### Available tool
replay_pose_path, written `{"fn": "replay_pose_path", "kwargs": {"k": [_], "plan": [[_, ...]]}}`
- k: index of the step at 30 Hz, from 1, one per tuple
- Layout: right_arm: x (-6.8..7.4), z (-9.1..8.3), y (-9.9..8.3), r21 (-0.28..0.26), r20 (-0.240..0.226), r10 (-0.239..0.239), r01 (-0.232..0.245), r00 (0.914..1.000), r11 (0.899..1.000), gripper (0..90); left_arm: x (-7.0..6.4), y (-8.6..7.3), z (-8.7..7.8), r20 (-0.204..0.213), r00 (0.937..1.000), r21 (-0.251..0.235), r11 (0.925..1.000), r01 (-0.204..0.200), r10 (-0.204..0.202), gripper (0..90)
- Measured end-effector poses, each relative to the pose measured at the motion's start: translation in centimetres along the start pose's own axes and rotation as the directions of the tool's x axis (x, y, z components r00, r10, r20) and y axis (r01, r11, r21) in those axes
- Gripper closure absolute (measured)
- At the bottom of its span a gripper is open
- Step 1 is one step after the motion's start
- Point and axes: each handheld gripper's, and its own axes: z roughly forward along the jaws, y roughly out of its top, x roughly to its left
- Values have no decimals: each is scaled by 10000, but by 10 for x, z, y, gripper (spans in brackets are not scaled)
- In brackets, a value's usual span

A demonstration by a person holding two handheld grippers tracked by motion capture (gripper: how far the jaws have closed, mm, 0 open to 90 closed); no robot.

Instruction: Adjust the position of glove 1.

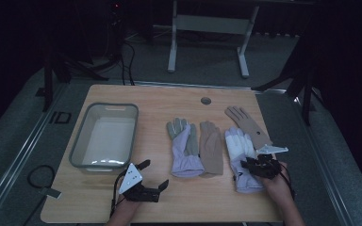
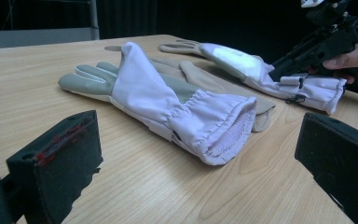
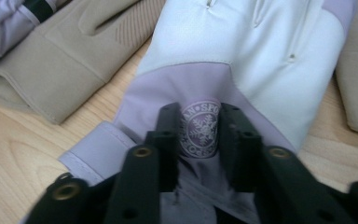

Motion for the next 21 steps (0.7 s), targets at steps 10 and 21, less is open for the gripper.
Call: {"fn": "replay_pose_path", "kwargs": {"k": [10, 21], "plan": [[6, -25, 9, -336, 22, 790, -789, 9969, 9963, 793, 0, 0, 0, -9, 10000, -3, 10000, 9, -9, 4], [21, -53, 49, -1045, -305, 448, -477, 9985, 9934, 797, 0, 0, 0, -25, 10000, -8, 10000, 5, -5, 4]]}}
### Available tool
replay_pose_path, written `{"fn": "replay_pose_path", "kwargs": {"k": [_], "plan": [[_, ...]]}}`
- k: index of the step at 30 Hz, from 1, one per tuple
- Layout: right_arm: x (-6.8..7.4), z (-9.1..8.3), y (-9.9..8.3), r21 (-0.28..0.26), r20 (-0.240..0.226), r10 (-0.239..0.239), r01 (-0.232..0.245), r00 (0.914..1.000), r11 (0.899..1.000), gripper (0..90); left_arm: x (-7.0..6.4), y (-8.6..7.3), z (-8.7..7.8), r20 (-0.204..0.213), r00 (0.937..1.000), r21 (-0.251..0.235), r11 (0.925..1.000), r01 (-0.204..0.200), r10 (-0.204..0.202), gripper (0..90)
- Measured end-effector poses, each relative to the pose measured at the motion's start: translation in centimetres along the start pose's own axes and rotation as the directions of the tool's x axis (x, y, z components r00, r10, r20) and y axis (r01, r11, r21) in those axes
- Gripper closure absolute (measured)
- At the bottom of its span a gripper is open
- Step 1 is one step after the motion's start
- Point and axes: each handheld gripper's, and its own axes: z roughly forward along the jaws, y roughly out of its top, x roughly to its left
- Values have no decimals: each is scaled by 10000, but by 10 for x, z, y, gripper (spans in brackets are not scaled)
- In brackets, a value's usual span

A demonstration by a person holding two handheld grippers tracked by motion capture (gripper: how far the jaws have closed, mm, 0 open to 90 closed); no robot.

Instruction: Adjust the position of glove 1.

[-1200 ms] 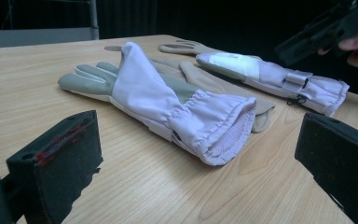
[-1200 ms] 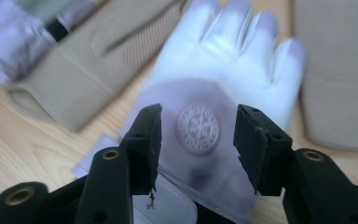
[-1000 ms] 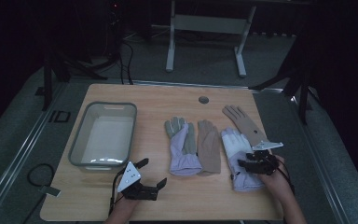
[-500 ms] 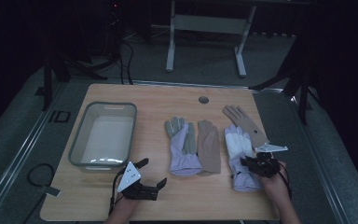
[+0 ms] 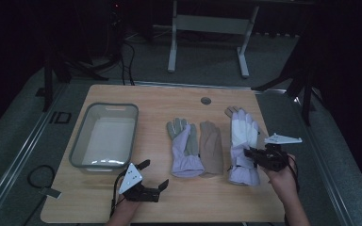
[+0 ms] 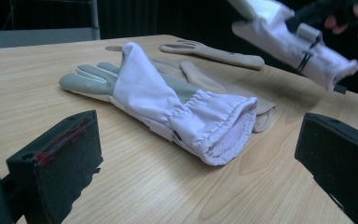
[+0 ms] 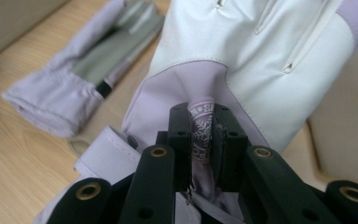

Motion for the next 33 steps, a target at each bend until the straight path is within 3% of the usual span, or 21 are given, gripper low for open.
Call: {"fn": "replay_pose_path", "kwargs": {"k": [6, 15, 20, 26, 33], "plan": [[21, -5, 36, -260, -132, -200, 197, 9997, 9995, 796, 0, 0, 0, -13, 10000, -17, 10000, 7, -7, 4], [57, 5, 77, -599, -278, -342, 325, 9990, 9977, 794, 0, 0, 0, -69, 10000, -60, 10000, 8, -8, 4], [84, 24, 90, -408, -465, -258, 239, 9986, 9989, 794, 0, 0, -1, -74, 10000, -80, 10000, 26, -26, 4], [118, 54, 96, 33, -584, -573, 576, 9966, 9983, 794, 0, 0, -1, -59, 10000, -91, 10000, 29, -30, 4], [135, 86, 95, 665, -614, -678, 719, 9958, 9952, 794, 0, 0, -1, -25, 10000, -86, 10000, 34, -34, 4]]}}
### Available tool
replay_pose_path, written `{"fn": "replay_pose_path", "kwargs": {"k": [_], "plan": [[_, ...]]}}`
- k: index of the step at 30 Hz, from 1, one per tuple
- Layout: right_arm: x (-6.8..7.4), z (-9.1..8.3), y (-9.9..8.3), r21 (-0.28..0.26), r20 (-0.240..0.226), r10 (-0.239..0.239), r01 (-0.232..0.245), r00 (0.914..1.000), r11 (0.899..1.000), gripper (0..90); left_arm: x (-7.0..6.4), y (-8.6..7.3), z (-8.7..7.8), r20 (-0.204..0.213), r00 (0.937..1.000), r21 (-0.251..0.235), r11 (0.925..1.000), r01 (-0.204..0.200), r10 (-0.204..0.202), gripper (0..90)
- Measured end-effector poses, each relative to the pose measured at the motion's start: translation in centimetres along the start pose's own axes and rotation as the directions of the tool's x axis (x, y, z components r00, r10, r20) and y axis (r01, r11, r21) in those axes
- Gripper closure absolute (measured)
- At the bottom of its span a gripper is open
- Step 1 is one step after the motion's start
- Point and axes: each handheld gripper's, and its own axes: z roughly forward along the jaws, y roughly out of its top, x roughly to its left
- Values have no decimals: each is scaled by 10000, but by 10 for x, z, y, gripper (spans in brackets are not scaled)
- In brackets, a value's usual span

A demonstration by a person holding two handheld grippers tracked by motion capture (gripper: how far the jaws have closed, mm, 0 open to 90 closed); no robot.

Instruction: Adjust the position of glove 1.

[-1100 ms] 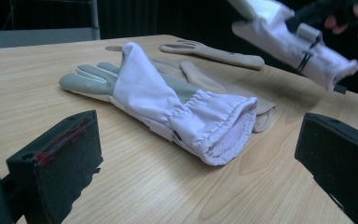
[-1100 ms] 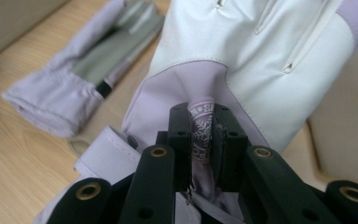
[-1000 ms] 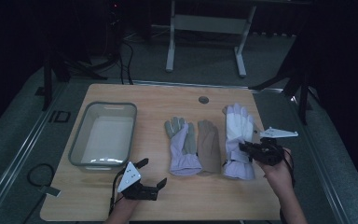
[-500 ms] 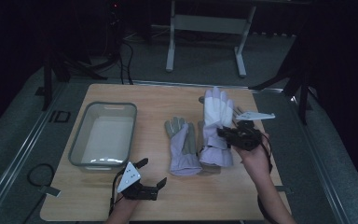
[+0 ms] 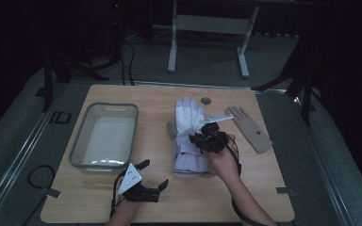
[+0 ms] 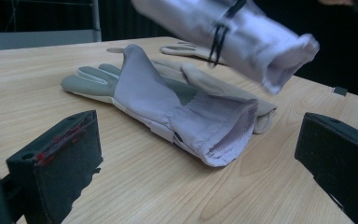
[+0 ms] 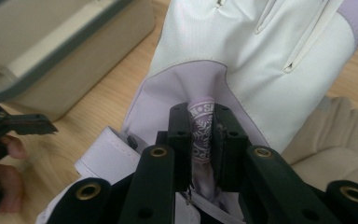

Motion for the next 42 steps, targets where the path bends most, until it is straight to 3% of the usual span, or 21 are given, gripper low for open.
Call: {"fn": "replay_pose_path", "kwargs": {"k": [8, 17, 22, 27, 31, 32, 34, 37, 40, 42], "plan": [[0, 36, -6, 790, 189, 70, -84, 9998, 9968, 794, 0, 0, 0, 30, 10000, 4, 10000, 49, -49, 4], [-5, 62, -12, 1425, 357, -56, 5, 9993, 9898, 788, 0, 0, 1, 55, 10000, 41, 10000, 40, -40, 4], [-8, 73, -18, 1556, 273, -61, 17, 9996, 9878, 775, 0, 0, 1, 65, 10000, 42, 10000, 7, -8, 4], [-9, 72, -20, 1397, 150, -53, 32, 9999, 9902, 735, 0, 0, 1, 23, 10000, 40, 10000, -1, 1, 4], [-9, 57, -17, 978, -34, -164, 166, 9999, 9951, 647, -1, 0, 1, -82, 10000, 80, 10000, -36, 37, 4], [-10, 52, -17, 711, -201, -194, 208, 9996, 9973, 571, -1, 0, 1, -91, 9999, 94, 9999, -42, 43, 4], [-13, 43, -17, 461, -477, -163, 185, 9987, 9988, 509, -1, 1, 1, -146, 9999, 176, 9998, 27, -24, 4], [-19, 32, -19, 74, -441, -234, 238, 9988, 9997, 397, -1, 2, 2, -306, 9995, 314, 9995, -65, 75, 4], [-25, 22, -26, -319, -1048, -43, 10, 9945, 9995, 201, -5, 6, 2, -478, 9986, 390, 9990, -200, 219, 4], [-29, 18, -32, -457, -1652, 77, -154, 9862, 9988, 136, -7, 10, 3, -549, 9983, 515, 9985, -178, 206, 4]]}}
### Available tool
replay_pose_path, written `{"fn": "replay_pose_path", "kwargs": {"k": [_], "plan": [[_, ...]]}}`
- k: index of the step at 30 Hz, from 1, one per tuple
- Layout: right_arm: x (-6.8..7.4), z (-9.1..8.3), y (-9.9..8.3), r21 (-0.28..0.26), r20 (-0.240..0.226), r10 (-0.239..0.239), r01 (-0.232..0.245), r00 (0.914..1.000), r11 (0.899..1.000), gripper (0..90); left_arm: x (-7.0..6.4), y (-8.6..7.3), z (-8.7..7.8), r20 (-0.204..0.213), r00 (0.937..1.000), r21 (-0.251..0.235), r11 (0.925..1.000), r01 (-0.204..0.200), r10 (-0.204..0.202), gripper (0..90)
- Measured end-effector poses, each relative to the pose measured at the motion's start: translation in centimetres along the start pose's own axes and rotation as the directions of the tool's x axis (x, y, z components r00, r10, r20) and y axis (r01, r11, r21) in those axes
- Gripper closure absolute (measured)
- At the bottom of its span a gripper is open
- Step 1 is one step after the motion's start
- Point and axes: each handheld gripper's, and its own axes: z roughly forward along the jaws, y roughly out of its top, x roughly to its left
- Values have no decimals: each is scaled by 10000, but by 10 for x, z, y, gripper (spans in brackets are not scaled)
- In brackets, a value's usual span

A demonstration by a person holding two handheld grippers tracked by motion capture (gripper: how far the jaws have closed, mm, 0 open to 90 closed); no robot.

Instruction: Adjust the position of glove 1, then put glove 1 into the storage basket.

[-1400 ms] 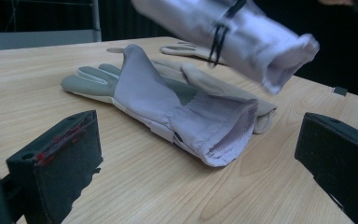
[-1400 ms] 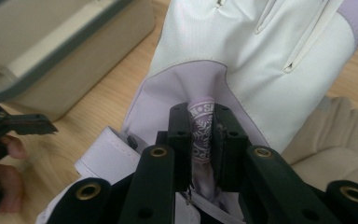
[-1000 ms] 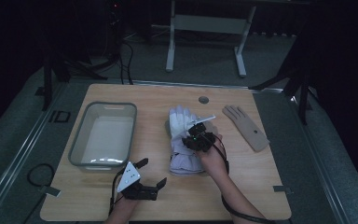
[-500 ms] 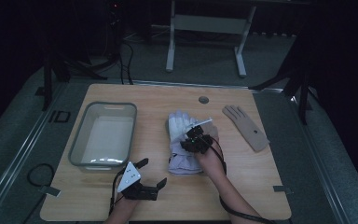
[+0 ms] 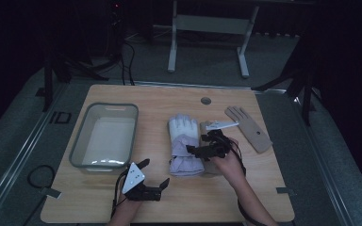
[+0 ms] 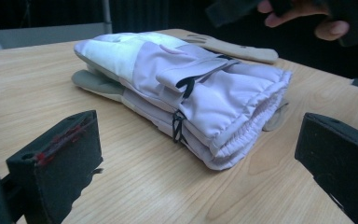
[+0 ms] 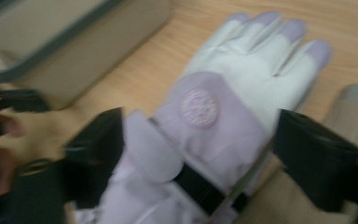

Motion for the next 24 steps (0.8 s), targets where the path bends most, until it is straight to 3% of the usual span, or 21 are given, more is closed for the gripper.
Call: {"fn": "replay_pose_path", "kwargs": {"k": [2, 4, 7, 8, 10, 13, 15, 17, 20, 24], "plan": [[-2, -2, -3, -20, -78, -131, 131, 9999, 9999, 142, -1, 5, 2, -22, 9999, 171, 9998, 118, -118, 4], [-7, -10, -9, -553, -222, -584, 571, 9980, 9968, 156, -3, 11, 4, -88, 9999, 388, 9992, 86, -83, 4], [-13, -20, -14, -1255, -63, -781, 767, 9969, 9891, 184, -2, 26, 11, -24, 9997, 642, 9976, 250, -249, 4], [-16, -23, -13, -1302, -94, -811, 792, 9967, 9883, 185, -1, 30, 13, -38, 9997, 708, 9972, 245, -243, 4], [-17, -23, -12, -893, -96, -521, 510, 9986, 9947, 155, 1, 40, 21, 19, 9996, 874, 9958, 282, -284, 4], [-16, -19, -10, -759, -205, -353, 336, 9992, 9965, 96, 3, 56, 35, 196, 9973, 1316, 9890, 671, -703, 4], [-13, -16, -10, -897, 248, -427, 447, 9988, 9950, 96, 4, 65, 44, -57, 9968, 1791, 9806, 798, -800, 5], [-14, -9, -10, -816, 247, -337, 357, 9991, 9960, 96, 4, 72, 52, -347, 9954, 2021, 9748, 946, -894, 61], [-20, 4, -11, -464, 154, 89, -82, 9998, 9989, 181, 4, 75, 62, -442, 9946, 2422, 9649, 1019, -940, 96], [-32, 20, -14, -310, 671, 733, -713, 9951, 9970, 410, 5, 66, 73, -732, 9883, 3245, 9338, 1507, -1341, 148]]}}
